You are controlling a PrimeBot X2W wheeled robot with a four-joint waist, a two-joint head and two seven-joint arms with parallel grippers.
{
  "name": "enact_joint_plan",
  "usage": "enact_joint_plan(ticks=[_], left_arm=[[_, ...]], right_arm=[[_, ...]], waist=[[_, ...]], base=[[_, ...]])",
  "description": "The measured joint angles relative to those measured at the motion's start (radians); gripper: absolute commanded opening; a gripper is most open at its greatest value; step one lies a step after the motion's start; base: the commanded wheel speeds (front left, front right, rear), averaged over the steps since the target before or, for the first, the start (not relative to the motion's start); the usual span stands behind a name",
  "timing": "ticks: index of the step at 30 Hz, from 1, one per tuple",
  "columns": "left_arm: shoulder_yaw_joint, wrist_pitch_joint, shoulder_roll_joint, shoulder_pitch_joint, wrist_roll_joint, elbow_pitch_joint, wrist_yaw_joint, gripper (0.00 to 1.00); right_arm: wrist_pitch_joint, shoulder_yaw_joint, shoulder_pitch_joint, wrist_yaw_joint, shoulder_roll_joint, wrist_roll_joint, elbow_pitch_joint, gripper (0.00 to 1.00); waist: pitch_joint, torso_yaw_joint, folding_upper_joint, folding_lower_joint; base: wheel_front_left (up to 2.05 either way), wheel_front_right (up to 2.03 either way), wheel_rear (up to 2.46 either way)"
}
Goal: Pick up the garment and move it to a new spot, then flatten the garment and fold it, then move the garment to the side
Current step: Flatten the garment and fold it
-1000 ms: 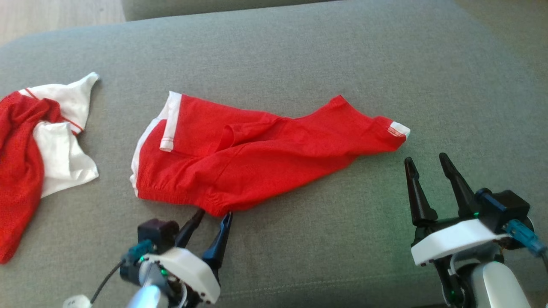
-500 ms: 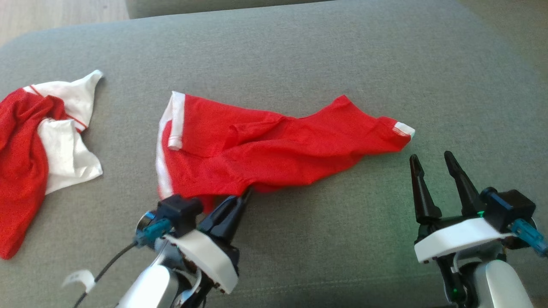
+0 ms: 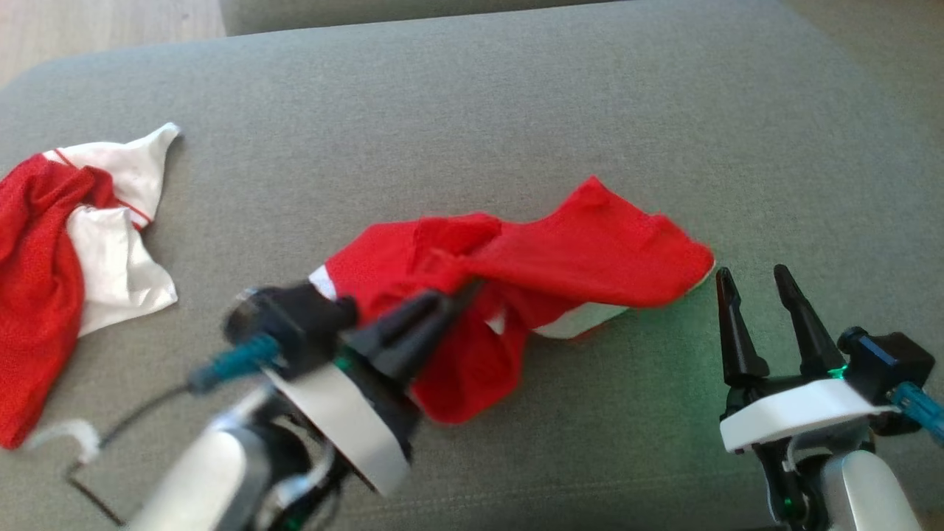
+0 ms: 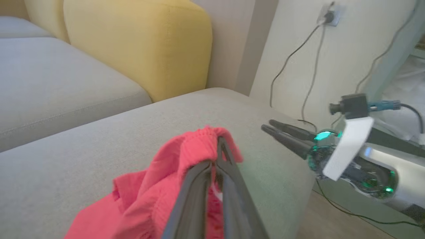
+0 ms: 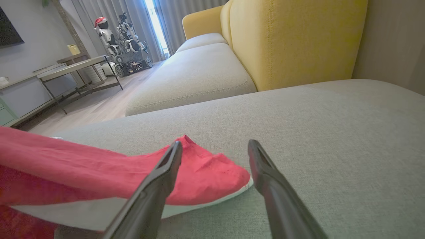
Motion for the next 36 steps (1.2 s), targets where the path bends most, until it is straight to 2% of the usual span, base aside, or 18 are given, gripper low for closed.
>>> enact_joint_plan(ticks=[4, 12, 17, 20, 21, 22, 23, 27, 33, 36], left_arm=[[0.073, 0.016, 0.013, -0.017, -0.033, 0.054, 0.032, 0.00], [0.181, -0.015, 0.019, -0.086, -0.095, 0.380, 0.054, 0.00], [0.227, -0.074, 0.016, -0.143, -0.116, 0.550, 0.055, 0.00], [0.225, -0.093, 0.002, -0.160, -0.137, 0.617, 0.034, 0.00], [0.223, -0.102, -0.004, -0.159, -0.141, 0.634, 0.029, 0.16], [0.223, -0.116, -0.010, -0.158, -0.141, 0.650, 0.026, 0.77], [0.223, -0.135, -0.013, -0.157, -0.141, 0.662, 0.026, 1.00], [0.224, -0.218, -0.040, -0.147, -0.126, 0.671, 0.048, 1.00], [0.228, -0.360, -0.077, -0.048, -0.072, 0.613, 0.141, 1.00], [0.225, -0.374, -0.092, -0.007, -0.064, 0.589, 0.158, 1.00]], right_arm=[[-0.003, 0.003, -0.002, 0.000, 0.000, 0.007, 0.006, 1.00], [-0.019, 0.013, -0.057, 0.000, 0.000, 0.014, 0.015, 1.00], [-0.024, 0.012, -0.066, 0.000, 0.000, 0.014, 0.022, 1.00], [-0.030, 0.012, -0.066, 0.000, 0.000, 0.014, 0.027, 1.00], [-0.031, 0.012, -0.066, 0.000, 0.000, 0.014, 0.029, 1.00], [-0.031, 0.012, -0.066, 0.000, 0.000, 0.014, 0.030, 1.00], [-0.031, 0.012, -0.066, 0.000, 0.000, 0.014, 0.030, 1.00], [-0.030, 0.011, -0.066, 0.000, 0.000, 0.014, 0.031, 1.00], [-0.027, -0.001, -0.065, 0.000, 0.000, 0.009, 0.030, 1.00], [-0.019, -0.004, -0.063, 0.000, 0.000, 0.003, 0.029, 1.00]], waist=[[0.014, -0.018, 0.0000, 0.0000], [0.075, -0.060, 0.0000, 0.0000], [0.111, -0.080, 0.0000, 0.0000], [0.118, -0.081, 0.0000, 0.0000], [0.118, -0.080, 0.0000, 0.0000], [0.117, -0.078, 0.0000, 0.0000], [0.115, -0.076, 0.0000, 0.0000], [0.098, -0.066, 0.0000, 0.0000], [0.070, -0.041, 0.0000, 0.0000], [0.052, -0.028, 0.0000, 0.0000]], base=[[0.00, 0.00, 0.00], [0.00, 0.00, 0.00], [0.00, 0.00, 0.00], [0.00, 0.00, 0.00], [0.00, 0.00, 0.00], [0.00, 0.00, 0.00], [0.00, 0.00, 0.00], [0.00, 0.00, 0.00], [0.00, 0.00, 0.00], [0.00, 0.00, 0.00]])
